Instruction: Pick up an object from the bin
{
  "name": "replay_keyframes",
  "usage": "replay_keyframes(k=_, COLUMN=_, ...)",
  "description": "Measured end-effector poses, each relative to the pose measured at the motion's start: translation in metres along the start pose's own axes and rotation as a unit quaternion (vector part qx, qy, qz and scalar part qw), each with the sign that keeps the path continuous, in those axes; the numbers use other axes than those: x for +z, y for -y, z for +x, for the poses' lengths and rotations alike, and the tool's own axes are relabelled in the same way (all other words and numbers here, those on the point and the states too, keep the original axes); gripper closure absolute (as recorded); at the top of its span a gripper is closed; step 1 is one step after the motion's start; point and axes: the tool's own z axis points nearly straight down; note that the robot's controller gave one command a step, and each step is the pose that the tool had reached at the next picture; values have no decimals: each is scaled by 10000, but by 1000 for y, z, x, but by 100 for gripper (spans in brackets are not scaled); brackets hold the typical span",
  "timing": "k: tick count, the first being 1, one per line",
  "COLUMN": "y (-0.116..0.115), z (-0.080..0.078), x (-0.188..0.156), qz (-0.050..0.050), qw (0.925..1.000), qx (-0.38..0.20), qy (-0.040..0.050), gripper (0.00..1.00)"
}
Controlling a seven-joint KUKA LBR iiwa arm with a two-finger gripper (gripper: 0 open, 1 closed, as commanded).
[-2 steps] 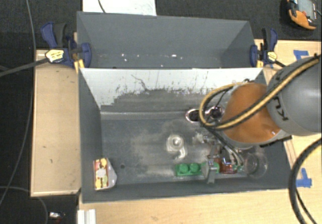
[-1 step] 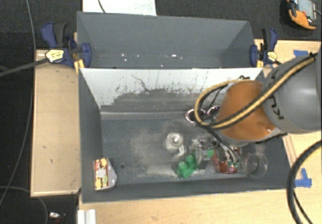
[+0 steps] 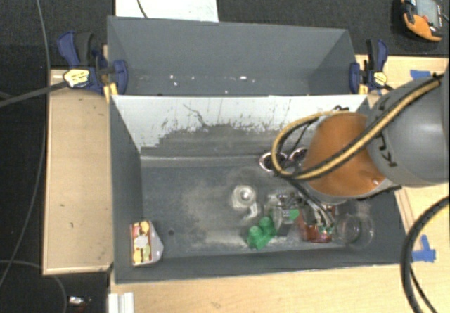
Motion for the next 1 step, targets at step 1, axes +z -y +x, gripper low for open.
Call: replay_keyframes(k=1, y=4, z=-4, x=-1, qz=-2, qw=10000, qx=60, qy=18, gripper=100)
